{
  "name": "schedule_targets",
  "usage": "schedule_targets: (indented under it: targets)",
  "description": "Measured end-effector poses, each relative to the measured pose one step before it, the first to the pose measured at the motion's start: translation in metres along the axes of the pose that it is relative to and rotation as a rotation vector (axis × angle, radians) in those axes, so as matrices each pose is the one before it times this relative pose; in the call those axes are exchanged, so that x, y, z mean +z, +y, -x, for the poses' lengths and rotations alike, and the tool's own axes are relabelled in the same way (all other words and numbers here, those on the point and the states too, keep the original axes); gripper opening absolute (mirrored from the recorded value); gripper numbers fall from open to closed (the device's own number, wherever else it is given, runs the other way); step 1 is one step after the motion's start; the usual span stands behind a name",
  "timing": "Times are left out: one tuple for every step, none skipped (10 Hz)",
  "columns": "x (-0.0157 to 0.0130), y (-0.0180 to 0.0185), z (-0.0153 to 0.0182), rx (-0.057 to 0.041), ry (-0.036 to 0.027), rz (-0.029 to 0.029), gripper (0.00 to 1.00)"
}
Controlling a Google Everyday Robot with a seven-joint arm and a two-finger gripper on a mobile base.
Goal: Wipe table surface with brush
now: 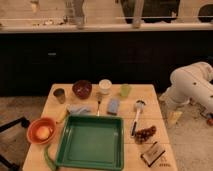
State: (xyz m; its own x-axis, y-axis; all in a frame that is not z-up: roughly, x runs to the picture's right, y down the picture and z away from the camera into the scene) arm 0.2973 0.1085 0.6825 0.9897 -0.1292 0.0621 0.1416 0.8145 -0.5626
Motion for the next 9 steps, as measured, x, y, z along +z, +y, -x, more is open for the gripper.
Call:
schedule_targets:
  targets:
    - [0.00271, -0.00330, 0.00338, -0.04514, -0.00344, 0.01626, 0.80]
    - [0.00363, -0.00252, 0.00262, -0.03856, -0.00446, 0.02203, 0.80]
    - [0.00426, -0.00200, 0.00328, -0.05813, -0.00555, 0.02658, 0.80]
    - [0.00610, -0.00340, 0.00664, -0.06239, -0.00529, 0.02892, 0.80]
    - [0.00649, -0.00471, 0.00667, -0.04923, -0.00251, 0.02370, 0.80]
    - [0.01115, -0.00471, 0.01024, -0.07535, -0.00500, 0.03015, 0.80]
    - [0.00924, -0.00242, 0.00690, -0.05202, -0.00214, 0.02170, 0.80]
    - [0.00894, -0.00494, 0.00865, -0.05771, -0.00216, 0.02379, 0.80]
    - [0.00458, -0.00311, 0.00548, -0.04440, -0.00488, 0.02136, 0.80]
